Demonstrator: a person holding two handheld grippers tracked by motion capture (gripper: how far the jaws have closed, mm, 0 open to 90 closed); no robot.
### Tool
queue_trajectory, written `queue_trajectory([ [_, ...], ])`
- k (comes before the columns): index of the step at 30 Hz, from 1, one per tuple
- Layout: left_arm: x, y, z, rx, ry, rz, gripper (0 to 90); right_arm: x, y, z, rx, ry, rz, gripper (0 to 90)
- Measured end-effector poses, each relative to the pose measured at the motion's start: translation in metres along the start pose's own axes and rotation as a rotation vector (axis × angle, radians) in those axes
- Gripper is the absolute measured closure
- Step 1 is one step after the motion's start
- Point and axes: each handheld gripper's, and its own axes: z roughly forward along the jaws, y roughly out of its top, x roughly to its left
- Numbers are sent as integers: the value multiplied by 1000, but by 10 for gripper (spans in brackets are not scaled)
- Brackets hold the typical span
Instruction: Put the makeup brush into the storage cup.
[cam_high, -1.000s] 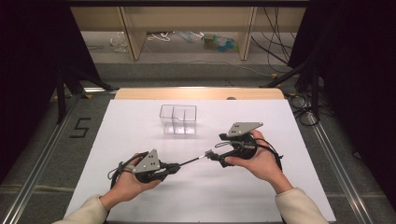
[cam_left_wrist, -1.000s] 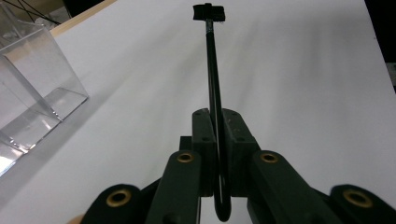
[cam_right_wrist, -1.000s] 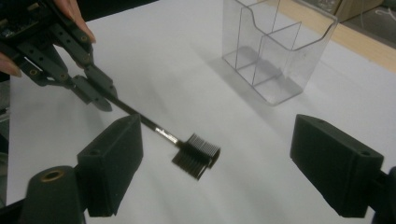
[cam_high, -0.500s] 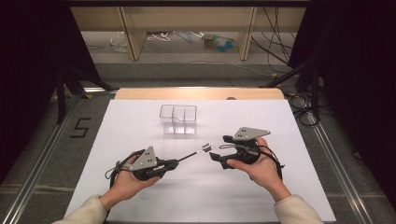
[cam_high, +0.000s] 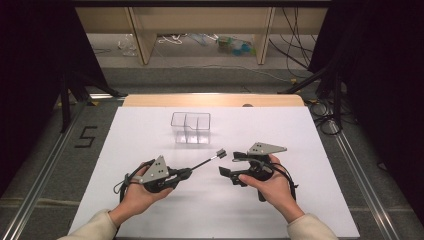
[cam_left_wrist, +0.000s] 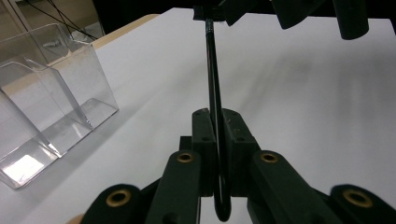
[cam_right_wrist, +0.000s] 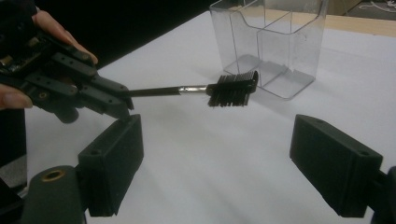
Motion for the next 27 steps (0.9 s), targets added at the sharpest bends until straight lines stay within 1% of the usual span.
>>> queue_trajectory([
  [1, 0, 0, 0, -1, 3, -2, 847, 1, -1, 1, -5, 5, 9, 194],
  [2, 0, 0, 1, -3, 5, -4, 847, 1, -2, 2, 1, 10, 19, 194],
  [4, -1, 1, 1, -9, 15, -23, 847, 3, -3, 5, 8, 14, 19, 195],
  [6, -1, 1, 2, -14, 17, -11, 847, 5, -4, 7, 11, 22, 24, 198],
  [7, -2, 2, 2, -14, 17, -14, 847, 5, -5, 10, 5, 25, 18, 199],
  [8, -2, 2, 3, -12, 18, -14, 847, 6, -5, 9, 15, 12, 13, 207],
  [9, -2, 2, 3, -11, 18, -14, 847, 7, -5, 11, 0, 26, 32, 212],
  [10, -4, 1, 4, -11, 17, -38, 847, 8, -5, 12, -5, 25, 30, 209],
  [11, -4, 2, 4, -14, 19, -42, 847, 9, -5, 13, -4, 30, 33, 210],
  [12, -4, 2, 4, -14, 22, -31, 847, 8, -5, 15, -15, 27, 22, 211],
  [14, -5, 3, 5, -20, 25, -40, 847, 9, -4, 15, -20, 29, 38, 213],
  [16, -4, 3, 6, -17, 22, -22, 847, 10, -3, 15, -7, 43, 70, 213],
  [18, -6, 3, 8, -18, 24, -45, 847, 10, -4, 18, -22, 49, 70, 213],
  [19, -7, 3, 9, -19, 22, -55, 847, 11, -4, 19, -12, 58, 86, 213],
  [20, -6, 4, 9, -18, 21, -26, 847, 11, -4, 19, -19, 53, 76, 213],
  [21, -8, 4, 10, -18, 22, -41, 847, 11, -4, 19, -18, 54, 76, 213],
  [22, -7, 5, 11, -19, 23, -28, 847, 11, -4, 20, -18, 57, 81, 213],
  [23, -8, 6, 12, -20, 22, -30, 846, 12, -3, 19, -6, 63, 103, 213],
  [24, -9, 6, 13, -20, 24, -36, 847, 12, -3, 19, -15, 61, 90, 213],
  [25, -9, 6, 14, -16, 20, -23, 847, 11, -3, 20, -21, 54, 85, 213],
  [26, -10, 6, 15, -20, 19, -36, 847, 11, -3, 20, -22, 56, 89, 213],
  [27, -11, 6, 15, -18, 22, -34, 847, 11, -3, 21, -26, 54, 88, 213],
])
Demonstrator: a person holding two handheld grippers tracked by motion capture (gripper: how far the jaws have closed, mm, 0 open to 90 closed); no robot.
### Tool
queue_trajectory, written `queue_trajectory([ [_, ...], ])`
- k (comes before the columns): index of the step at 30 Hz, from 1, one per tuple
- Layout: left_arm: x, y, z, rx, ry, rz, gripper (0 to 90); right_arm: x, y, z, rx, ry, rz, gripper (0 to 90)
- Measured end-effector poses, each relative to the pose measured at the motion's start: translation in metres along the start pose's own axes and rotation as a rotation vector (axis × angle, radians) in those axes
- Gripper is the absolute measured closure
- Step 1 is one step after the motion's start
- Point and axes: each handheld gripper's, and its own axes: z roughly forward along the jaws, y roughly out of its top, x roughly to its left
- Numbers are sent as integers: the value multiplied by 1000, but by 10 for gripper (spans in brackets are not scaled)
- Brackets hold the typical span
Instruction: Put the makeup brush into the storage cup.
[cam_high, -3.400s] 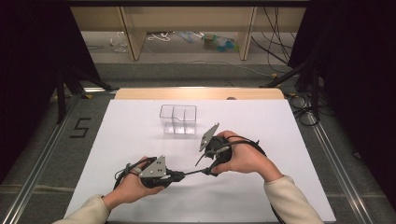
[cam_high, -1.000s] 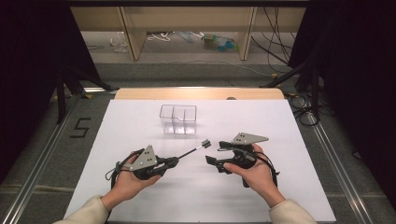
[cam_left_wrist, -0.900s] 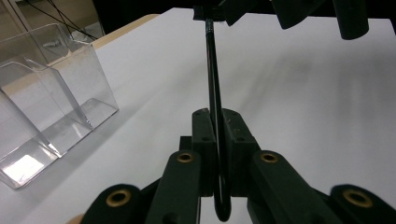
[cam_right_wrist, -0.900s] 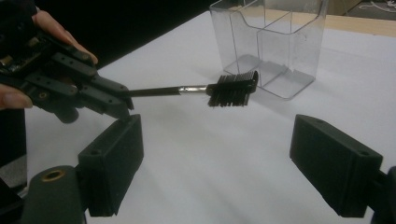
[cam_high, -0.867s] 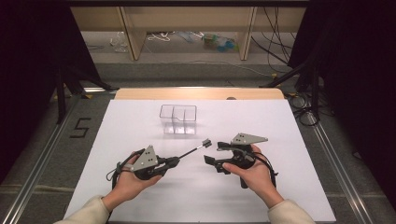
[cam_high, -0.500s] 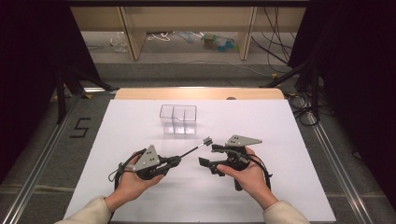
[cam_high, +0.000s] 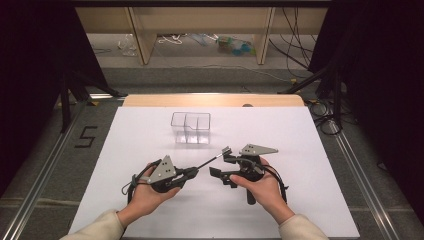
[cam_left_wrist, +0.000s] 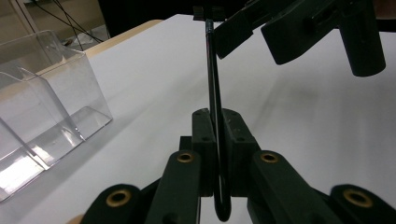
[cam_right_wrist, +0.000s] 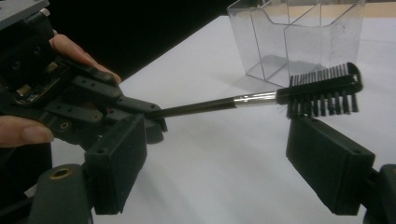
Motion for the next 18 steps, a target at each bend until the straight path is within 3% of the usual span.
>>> queue_trajectory([
  [2, -1, 1, 1, -2, -2, 5, 847, -1, -1, 1, -10, -2, -11, 213],
  [8, -3, 2, 6, -3, 0, 8, 847, 1, 0, 2, 4, -1, 37, 217],
  [9, -4, 3, 7, -4, 0, -3, 847, 0, -1, 4, -16, -6, 18, 217],
  [13, -5, 4, 10, -6, 2, 5, 846, 3, 0, 5, 2, 2, 46, 218],
  [17, -7, 4, 11, -8, 7, -9, 846, 1, -1, 7, -13, -4, 38, 221],
  [18, -5, 5, 12, -7, 3, 13, 846, 1, -1, 7, -13, -6, 41, 224],
])
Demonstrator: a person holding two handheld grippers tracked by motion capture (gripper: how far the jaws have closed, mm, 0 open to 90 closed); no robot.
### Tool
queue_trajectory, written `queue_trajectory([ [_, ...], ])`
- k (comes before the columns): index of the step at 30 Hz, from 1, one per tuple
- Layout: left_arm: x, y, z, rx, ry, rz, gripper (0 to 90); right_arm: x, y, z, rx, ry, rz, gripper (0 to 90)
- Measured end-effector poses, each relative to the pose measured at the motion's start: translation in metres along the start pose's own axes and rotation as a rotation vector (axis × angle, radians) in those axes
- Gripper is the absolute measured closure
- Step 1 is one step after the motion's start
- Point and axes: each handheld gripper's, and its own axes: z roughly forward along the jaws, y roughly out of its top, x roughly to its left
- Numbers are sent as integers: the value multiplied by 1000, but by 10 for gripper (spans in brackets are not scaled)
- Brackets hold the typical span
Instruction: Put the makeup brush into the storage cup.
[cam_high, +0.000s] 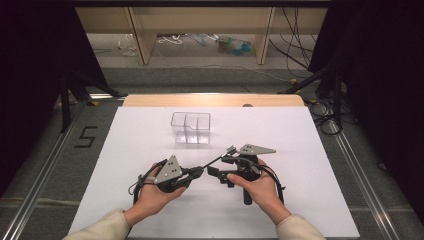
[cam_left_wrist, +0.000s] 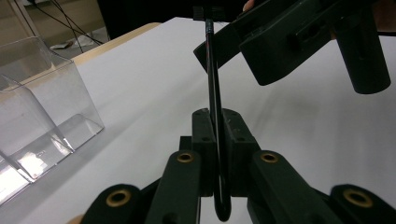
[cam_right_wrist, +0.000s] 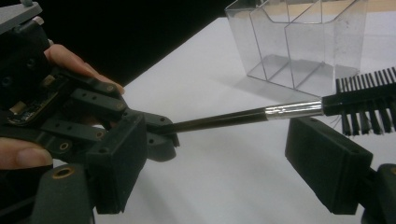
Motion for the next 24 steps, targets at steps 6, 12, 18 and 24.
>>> queue_trajectory([
  [6, -1, 0, 2, 2, 4, -13, 846, 1, 0, 2, 1, 3, 21, 233],
  [12, -4, 0, 6, 9, 0, -5, 846, 2, -1, 4, 9, 8, 30, 241],
  [18, -7, -1, 9, 10, 7, -19, 846, 0, -1, 5, -13, -7, 48, 260],
  [24, -7, -1, 12, 16, 6, -10, 845, -1, -1, 4, -22, -14, 85, 325],
])
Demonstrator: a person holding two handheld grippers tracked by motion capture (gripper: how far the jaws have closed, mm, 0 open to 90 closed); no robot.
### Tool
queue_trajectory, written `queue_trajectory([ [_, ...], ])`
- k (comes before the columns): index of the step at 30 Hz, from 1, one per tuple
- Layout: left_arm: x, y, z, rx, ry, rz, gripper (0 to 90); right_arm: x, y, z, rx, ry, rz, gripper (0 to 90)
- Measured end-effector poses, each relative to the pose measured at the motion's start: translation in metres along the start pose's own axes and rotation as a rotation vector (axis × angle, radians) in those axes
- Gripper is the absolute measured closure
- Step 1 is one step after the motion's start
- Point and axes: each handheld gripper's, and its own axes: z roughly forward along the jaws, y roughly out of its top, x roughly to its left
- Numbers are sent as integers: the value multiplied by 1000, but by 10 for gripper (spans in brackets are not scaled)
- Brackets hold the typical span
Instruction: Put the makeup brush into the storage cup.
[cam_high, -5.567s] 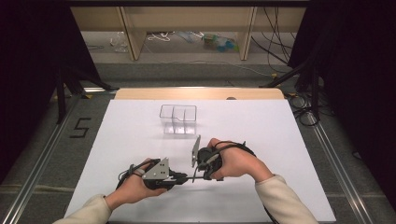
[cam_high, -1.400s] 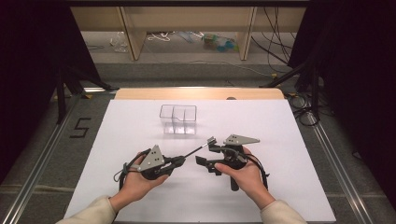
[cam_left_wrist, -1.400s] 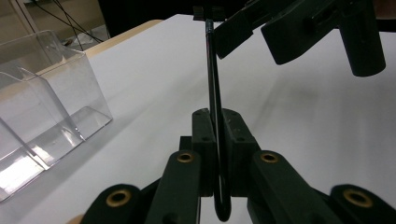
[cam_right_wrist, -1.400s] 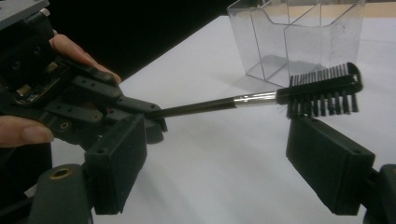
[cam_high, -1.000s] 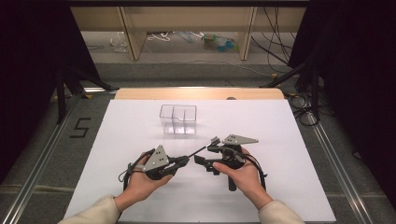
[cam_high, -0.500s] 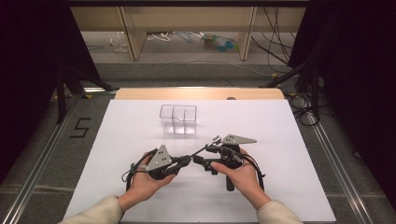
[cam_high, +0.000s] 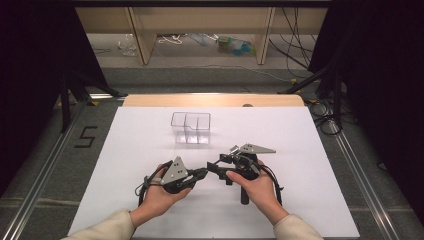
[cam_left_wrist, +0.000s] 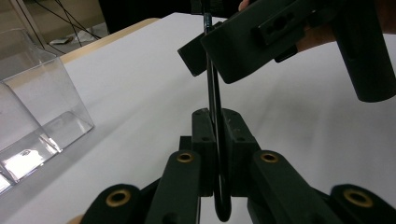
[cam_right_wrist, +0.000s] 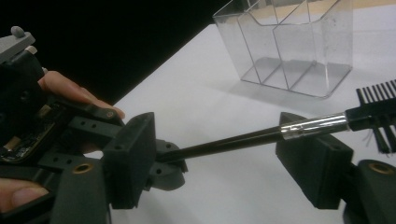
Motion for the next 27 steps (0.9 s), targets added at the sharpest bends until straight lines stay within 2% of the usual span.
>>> queue_trajectory([
  [8, -1, 0, 1, 3, 1, 4, 843, -4, 2, -3, -52, -7, 11, 514],
  [9, -2, -1, 1, 3, 5, -8, 843, -2, 2, -5, -47, -3, 26, 541],
  [11, -1, -1, 2, 2, -1, -7, 843, -5, 2, -5, -64, -7, 12, 596],
  [12, -2, -1, 2, 1, 1, -18, 843, -4, 2, -6, -66, 0, 27, 615],
  [16, -3, -2, 2, 15, 1, -18, 842, -4, 3, -7, -80, 30, 54, 687],
  [18, -2, -2, 3, 21, -1, 3, 841, -3, 4, -7, -91, 46, 47, 724],
  [20, -3, -3, 5, 29, -7, -5, 837, -2, 4, -7, -101, 67, 44, 765],
  [21, -3, -3, 5, 45, -14, 7, 833, 0, 5, -8, -97, 81, 48, 795],
  [22, -3, -4, 6, 60, -23, 9, 816, 1, 5, -8, -91, 111, 53, 850],
  [23, -4, -4, 6, 58, -26, -3, 784, 3, 6, -7, -94, 113, 33, 854],
  [25, -5, -2, 7, 57, -31, -12, 650, 5, 8, -8, -75, 129, 14, 855],
  [26, -4, -1, 6, 47, -30, -7, 602, 6, 9, -9, -84, 115, -26, 855],
  [27, -4, 0, 5, 36, -38, -22, 562, 9, 10, -11, -62, 100, -35, 855],
])
